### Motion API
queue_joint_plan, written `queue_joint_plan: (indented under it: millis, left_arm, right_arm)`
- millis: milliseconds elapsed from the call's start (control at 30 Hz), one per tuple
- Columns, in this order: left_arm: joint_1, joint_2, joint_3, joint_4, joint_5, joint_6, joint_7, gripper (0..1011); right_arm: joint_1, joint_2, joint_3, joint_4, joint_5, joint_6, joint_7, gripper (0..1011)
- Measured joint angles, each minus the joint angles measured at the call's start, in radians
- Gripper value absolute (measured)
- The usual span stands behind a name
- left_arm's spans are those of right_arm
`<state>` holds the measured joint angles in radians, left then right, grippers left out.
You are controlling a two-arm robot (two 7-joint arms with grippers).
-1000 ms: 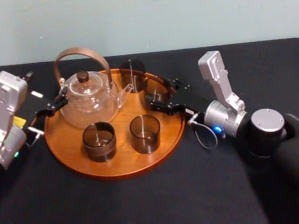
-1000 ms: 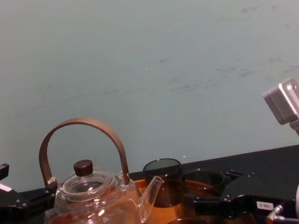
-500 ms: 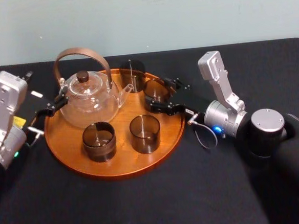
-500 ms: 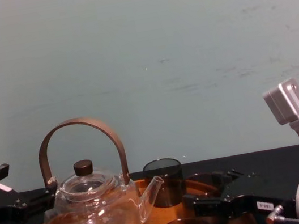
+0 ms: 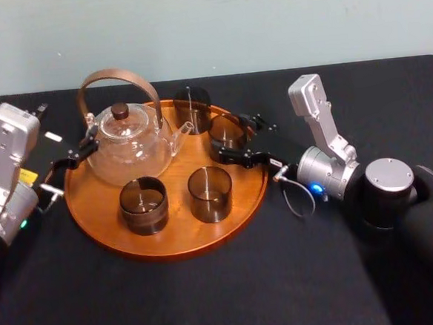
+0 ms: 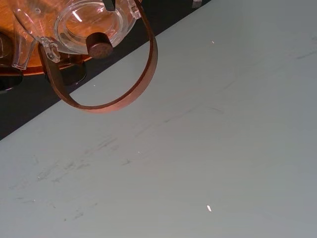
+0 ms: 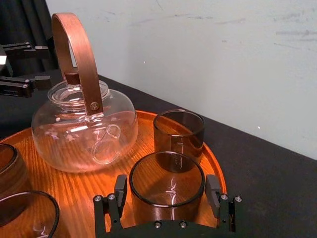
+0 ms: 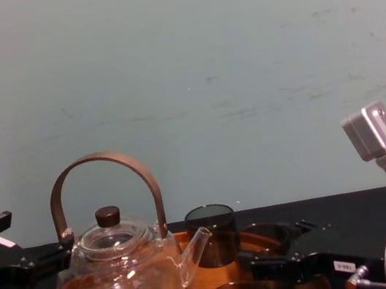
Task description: Pick up the glass from the table and place it on the tray.
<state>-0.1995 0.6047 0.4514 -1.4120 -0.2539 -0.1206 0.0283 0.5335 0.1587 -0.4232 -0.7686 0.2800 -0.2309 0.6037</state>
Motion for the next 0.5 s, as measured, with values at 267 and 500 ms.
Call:
queue_joint_plan:
  millis: [267,500]
  left_arm:
    - [0.000,0.000,0.000,0.000,0.000,0.000,0.000,1001]
    - [0.000,0.000,0.000,0.000,0.000,0.000,0.000,1001]
  right_arm:
    - [-0.043,0.030,0.001,-0.083,0.008,0.054,-0.004,1002]
    - [-0.111,0.076,0.008,-0.205,0.015,0.100,-0.038,1002]
